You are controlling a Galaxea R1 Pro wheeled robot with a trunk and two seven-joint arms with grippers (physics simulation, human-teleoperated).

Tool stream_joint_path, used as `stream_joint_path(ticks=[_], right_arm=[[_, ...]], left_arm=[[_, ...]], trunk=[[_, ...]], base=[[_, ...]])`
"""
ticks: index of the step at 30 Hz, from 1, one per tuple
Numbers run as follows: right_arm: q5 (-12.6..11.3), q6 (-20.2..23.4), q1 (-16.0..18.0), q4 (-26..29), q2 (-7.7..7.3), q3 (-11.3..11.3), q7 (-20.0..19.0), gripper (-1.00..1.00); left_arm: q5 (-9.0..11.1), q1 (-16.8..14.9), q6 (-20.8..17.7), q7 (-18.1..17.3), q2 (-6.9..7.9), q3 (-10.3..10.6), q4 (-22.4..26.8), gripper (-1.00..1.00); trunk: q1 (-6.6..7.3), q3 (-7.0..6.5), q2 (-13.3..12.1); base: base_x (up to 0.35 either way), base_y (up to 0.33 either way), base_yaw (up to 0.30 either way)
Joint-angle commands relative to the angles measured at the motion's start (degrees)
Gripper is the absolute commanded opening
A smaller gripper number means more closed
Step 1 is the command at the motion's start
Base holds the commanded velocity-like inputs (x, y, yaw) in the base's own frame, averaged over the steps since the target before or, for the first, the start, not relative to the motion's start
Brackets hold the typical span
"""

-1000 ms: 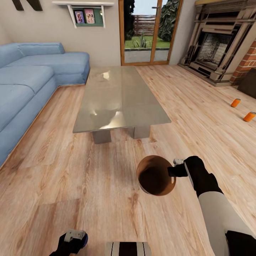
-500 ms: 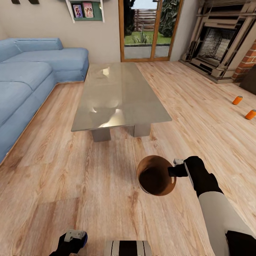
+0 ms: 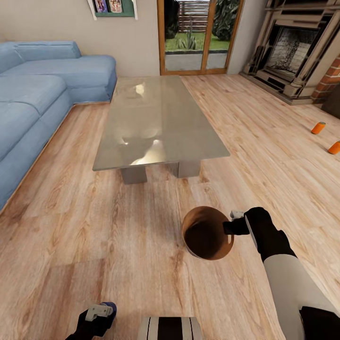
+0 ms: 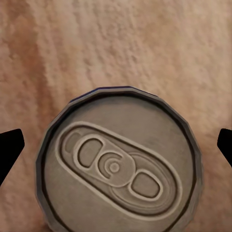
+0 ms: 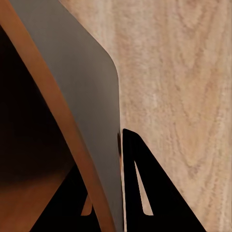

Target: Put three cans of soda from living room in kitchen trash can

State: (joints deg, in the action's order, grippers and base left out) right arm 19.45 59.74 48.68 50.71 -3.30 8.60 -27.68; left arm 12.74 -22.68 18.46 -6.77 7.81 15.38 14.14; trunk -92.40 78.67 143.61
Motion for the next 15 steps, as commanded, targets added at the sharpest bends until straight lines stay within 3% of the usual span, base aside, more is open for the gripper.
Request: stream_joint_path(ticks=[1, 15], right_arm=[[-1.27, 0.26, 0.02, 0.00, -0.01, 0.02, -0.36, -1.00], [-1.26, 0.26, 0.02, 0.00, 0.05, 0.01, -0.36, -1.00]], left_arm=[[0.00, 0.00, 0.00, 0.00, 0.00, 0.00, 0.00, 1.00], [0.00, 0.00, 0.00, 0.00, 0.01, 0.00, -0.01, 1.00]], trunk=[[0.01, 0.00, 0.00], [0.01, 0.00, 0.00]], base=[[0.000, 0.000, 0.000], [0.000, 0.000, 0.000]])
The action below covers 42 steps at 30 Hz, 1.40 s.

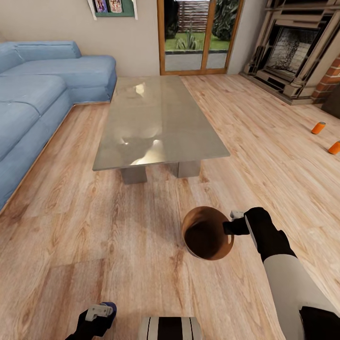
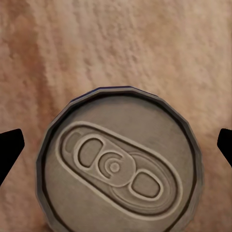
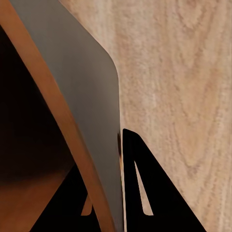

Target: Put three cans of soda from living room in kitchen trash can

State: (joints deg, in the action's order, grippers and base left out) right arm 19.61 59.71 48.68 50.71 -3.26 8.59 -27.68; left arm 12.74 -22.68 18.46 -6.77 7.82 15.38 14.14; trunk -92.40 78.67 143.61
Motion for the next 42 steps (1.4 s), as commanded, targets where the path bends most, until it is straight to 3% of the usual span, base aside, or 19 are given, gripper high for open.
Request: stream_joint_path(ticks=[1, 8, 14, 15, 34, 37, 42], right_arm=[[-1.42, 0.29, 0.02, 0.00, 0.01, 0.02, -0.36, -1.00], [-1.42, 0.29, -0.05, -0.03, 0.01, 0.02, -0.36, -1.00], [-1.42, 0.29, -0.07, -0.03, -0.01, 0.02, -0.36, -1.00], [-1.42, 0.29, -0.07, -0.02, -0.02, 0.02, -0.36, -1.00], [-1.35, 0.29, -0.07, -0.08, -0.01, 0.02, -0.36, -1.00], [-1.35, 0.29, -0.07, -0.08, -0.02, 0.02, -0.35, -1.00], [-1.33, 0.29, -0.07, -0.08, 0.00, 0.02, -0.35, -1.00]], left_arm=[[0.00, 0.00, 0.00, 0.00, 0.00, 0.00, -0.03, 1.00], [-0.01, 0.00, -0.22, -0.13, 0.00, 0.00, -0.12, 1.00], [0.17, 0.00, -3.30, -0.01, -0.01, 0.00, -0.09, 1.00], [0.19, 0.00, -3.46, 0.01, 0.00, 0.00, -0.09, -1.00], [0.15, 0.00, -4.29, 0.16, 0.00, 0.00, 0.20, -1.00], [-0.02, -0.02, -4.43, 0.06, -0.14, 0.02, 0.16, -1.00], [-0.01, -0.07, -7.76, 0.01, -1.01, 0.07, 0.30, -1.00]], trunk=[[0.01, 0.00, 0.00], [0.01, 0.00, 0.00], [0.01, 0.00, 0.00], [0.01, 0.00, 0.00], [0.01, 0.00, 0.00], [0.08, -0.67, -0.04], [0.21, -1.78, -0.10]], base=[[0.000, 0.000, 0.000], [0.000, 0.000, 0.000], [0.000, 0.000, 0.000], [0.000, 0.000, 0.000], [0.000, 0.000, 0.000], [0.000, 0.000, 0.000], [0.000, 0.000, 0.000]])
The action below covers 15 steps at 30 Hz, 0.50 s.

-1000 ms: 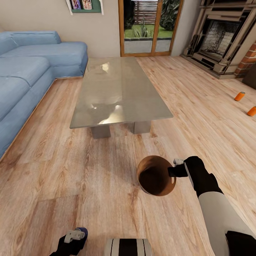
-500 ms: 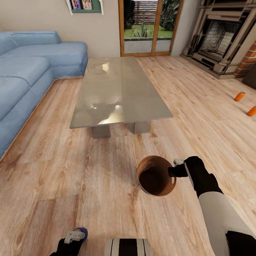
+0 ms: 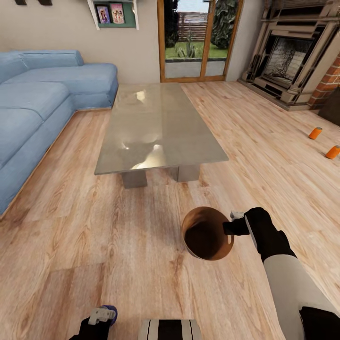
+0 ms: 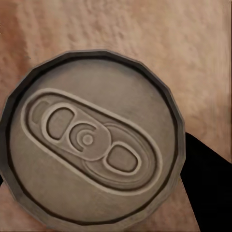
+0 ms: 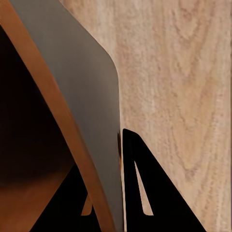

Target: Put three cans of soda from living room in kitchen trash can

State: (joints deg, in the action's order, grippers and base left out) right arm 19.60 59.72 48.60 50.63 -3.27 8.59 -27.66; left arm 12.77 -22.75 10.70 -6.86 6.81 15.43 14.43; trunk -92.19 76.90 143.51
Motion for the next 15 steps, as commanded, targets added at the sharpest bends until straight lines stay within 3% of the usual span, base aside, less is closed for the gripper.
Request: stream_joint_path(ticks=[1, 15], right_arm=[[-1.32, 0.28, 0.01, 0.00, -0.01, 0.02, -0.36, -1.00], [-1.32, 0.28, 0.01, 0.00, 0.01, -0.01, -0.38, -1.00]], left_arm=[[-0.03, 0.02, -0.30, 0.11, -0.05, 0.02, 0.03, -1.00], [0.06, 0.06, -1.38, 0.32, -0.22, 0.00, 0.26, -1.00]], trunk=[[0.03, -0.23, -0.01], [0.39, -3.33, -0.20]], base=[[0.000, 0.000, 0.000], [0.000, 0.000, 0.000]])
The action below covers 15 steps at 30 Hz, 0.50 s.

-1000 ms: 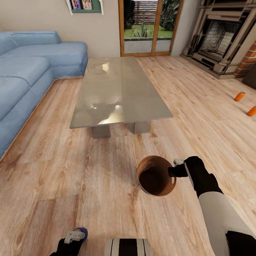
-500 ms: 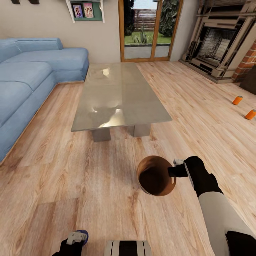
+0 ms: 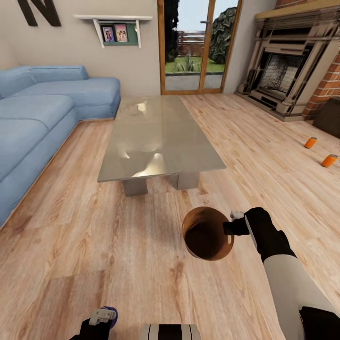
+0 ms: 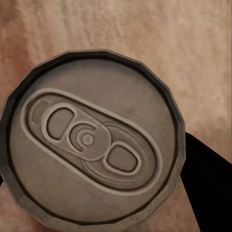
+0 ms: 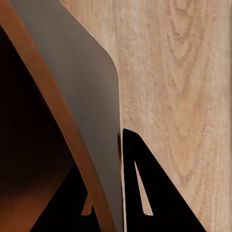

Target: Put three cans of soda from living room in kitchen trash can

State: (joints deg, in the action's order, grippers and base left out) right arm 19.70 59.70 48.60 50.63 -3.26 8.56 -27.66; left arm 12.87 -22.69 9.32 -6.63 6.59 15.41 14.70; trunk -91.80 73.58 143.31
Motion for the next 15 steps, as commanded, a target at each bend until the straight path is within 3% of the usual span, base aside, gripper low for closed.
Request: stream_joint_path(ticks=[1, 8, 15], right_arm=[[-1.42, 0.30, 0.01, 0.00, 0.01, 0.03, -0.36, -1.00], [-1.48, 0.30, -0.06, 0.00, 0.14, -0.14, -0.35, -1.00], [-1.73, 0.30, -0.09, -0.03, 0.08, -2.94, -0.38, -1.00]], left_arm=[[-0.04, 0.01, 0.01, 0.10, 0.00, 0.03, 0.01, -1.00], [0.03, 0.01, 0.00, 0.12, 0.00, -0.02, 0.05, -1.00], [0.08, -0.01, -0.07, 0.11, 0.07, -0.07, -0.01, -1.00]], trunk=[[0.03, -0.23, -0.01], [0.79, -1.66, -1.27], [2.33, -2.91, -4.08]], base=[[0.000, 0.000, 0.000], [0.000, 0.000, 0.000], [0.000, 0.000, 0.000]])
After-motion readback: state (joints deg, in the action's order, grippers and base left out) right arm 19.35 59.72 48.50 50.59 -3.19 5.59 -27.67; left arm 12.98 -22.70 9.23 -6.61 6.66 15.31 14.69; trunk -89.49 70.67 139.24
